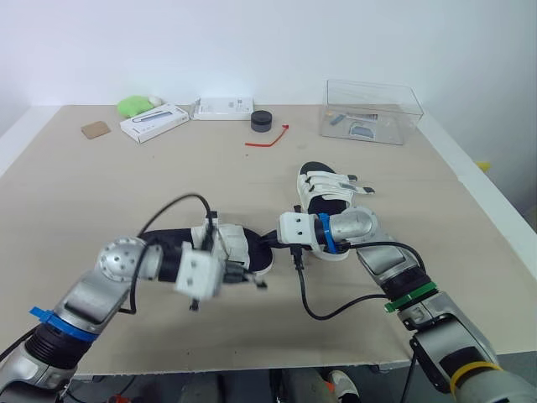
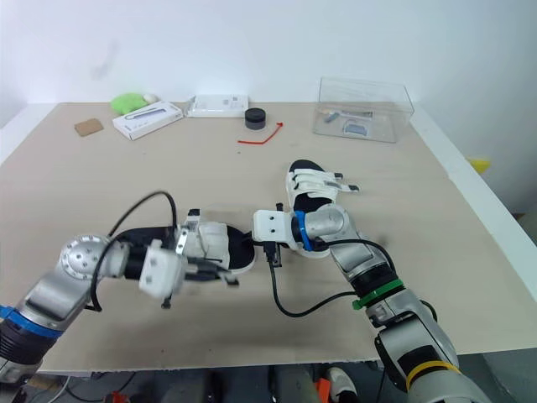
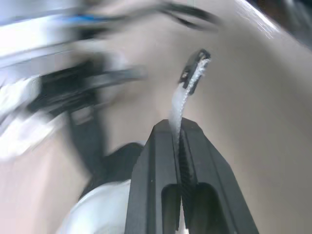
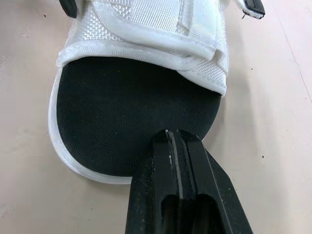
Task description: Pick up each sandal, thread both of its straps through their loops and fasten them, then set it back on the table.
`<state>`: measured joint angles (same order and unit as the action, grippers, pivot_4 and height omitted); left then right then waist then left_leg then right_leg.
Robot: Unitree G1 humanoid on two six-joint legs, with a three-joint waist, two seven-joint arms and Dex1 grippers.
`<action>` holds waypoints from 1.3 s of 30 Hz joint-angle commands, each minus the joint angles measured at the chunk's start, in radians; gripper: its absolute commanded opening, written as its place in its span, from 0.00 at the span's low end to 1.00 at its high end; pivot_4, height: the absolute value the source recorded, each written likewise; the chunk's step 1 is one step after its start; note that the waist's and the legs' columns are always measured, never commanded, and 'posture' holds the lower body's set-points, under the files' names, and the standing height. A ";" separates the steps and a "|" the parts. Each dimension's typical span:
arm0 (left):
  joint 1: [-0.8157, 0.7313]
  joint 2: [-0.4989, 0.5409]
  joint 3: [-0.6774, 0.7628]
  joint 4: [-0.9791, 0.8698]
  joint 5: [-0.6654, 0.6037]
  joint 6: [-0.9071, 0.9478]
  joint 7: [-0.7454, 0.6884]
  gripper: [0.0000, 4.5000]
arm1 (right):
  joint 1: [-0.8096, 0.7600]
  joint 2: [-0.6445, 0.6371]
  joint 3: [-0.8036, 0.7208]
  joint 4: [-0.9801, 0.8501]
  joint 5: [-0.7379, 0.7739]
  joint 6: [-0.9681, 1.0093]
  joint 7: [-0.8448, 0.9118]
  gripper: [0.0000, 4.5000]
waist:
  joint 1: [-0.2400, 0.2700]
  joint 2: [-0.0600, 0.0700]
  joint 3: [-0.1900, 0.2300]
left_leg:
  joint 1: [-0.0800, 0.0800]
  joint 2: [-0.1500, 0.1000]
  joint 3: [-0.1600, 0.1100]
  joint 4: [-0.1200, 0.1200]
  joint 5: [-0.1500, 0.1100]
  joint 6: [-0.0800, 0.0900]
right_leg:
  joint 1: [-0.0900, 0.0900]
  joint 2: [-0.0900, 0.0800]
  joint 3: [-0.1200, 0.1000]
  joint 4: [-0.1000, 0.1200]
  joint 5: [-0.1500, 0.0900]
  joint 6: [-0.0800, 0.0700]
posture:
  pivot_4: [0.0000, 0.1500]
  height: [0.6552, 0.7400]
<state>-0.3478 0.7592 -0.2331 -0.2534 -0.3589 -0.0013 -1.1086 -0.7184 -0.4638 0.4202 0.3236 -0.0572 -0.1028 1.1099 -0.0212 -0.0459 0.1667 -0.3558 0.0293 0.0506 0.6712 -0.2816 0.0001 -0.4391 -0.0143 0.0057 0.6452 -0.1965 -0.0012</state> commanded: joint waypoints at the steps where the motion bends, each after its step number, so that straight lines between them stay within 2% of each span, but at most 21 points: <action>1: -0.059 -0.033 0.121 0.003 -0.301 0.402 0.093 0.02 | 0.007 -0.018 0.017 0.067 -0.056 0.022 0.002 0.00 | 0.000 0.000 0.000 | 0.000 0.000 -0.001 0.000 0.000 0.000 | 0.000 0.000 -0.001 0.000 0.000 0.000 | 1.00 1.00; 4: -0.100 -0.069 0.172 0.063 -0.389 0.556 0.141 0.02 | 0.001 -0.018 0.019 0.073 -0.055 0.017 0.002 0.00 | 0.000 0.000 0.000 | 0.000 0.000 -0.001 0.000 0.000 0.000 | 0.001 0.001 -0.002 0.000 0.000 0.001 | 1.00 1.00; 9: -0.181 -0.117 0.218 0.197 -0.455 0.731 0.168 0.02 | -0.001 -0.022 0.020 0.071 -0.053 0.017 0.005 0.00 | 0.000 0.000 0.000 | 0.000 -0.001 -0.001 0.001 0.000 0.000 | 0.001 0.001 -0.002 0.000 0.001 0.001 | 1.00 1.00; 25: -0.248 -0.169 0.170 0.401 -0.277 0.714 0.112 0.02 | 0.027 -0.038 0.014 0.024 -0.050 0.042 -0.002 0.00 | 0.001 -0.001 -0.001 | 0.001 -0.002 -0.001 0.001 0.001 -0.001 | 0.002 -0.001 0.001 0.000 0.002 0.001 | 1.00 1.00; 29: -0.250 -0.162 0.164 0.408 -0.247 0.700 0.083 0.28 | 0.030 -0.040 0.013 0.018 -0.050 0.044 -0.004 0.00 | 0.001 -0.001 -0.001 | 0.001 -0.003 0.000 0.001 0.001 -0.001 | 0.002 -0.001 0.001 0.000 0.002 0.001 | 1.00 1.00; 33: -0.260 -0.153 0.177 0.407 -0.206 0.641 0.052 0.72 | 0.036 -0.043 0.011 0.009 -0.050 0.047 -0.006 0.00 | 0.001 -0.001 -0.001 | 0.000 -0.002 0.000 0.001 0.001 -0.001 | 0.001 -0.001 0.001 0.000 0.001 0.001 | 1.00 1.00; 39: -0.353 -0.136 0.234 0.433 -0.200 0.595 0.023 0.72 | 0.036 -0.043 0.011 0.009 -0.050 0.048 -0.010 0.00 | 0.001 -0.002 0.000 | -0.001 -0.003 -0.001 0.001 0.001 -0.001 | 0.000 -0.002 0.001 0.000 0.001 0.001 | 1.00 1.00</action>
<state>-0.6503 0.6105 -0.0443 0.1992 -0.5484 0.6261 -1.0731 -0.7108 -0.4802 0.4233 0.2962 -0.0590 -0.0866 1.1022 -0.0200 -0.0475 0.1665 -0.3576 0.0267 0.0495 0.6727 -0.2810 -0.0010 -0.4388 -0.0160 0.0060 0.6450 -0.1950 -0.0002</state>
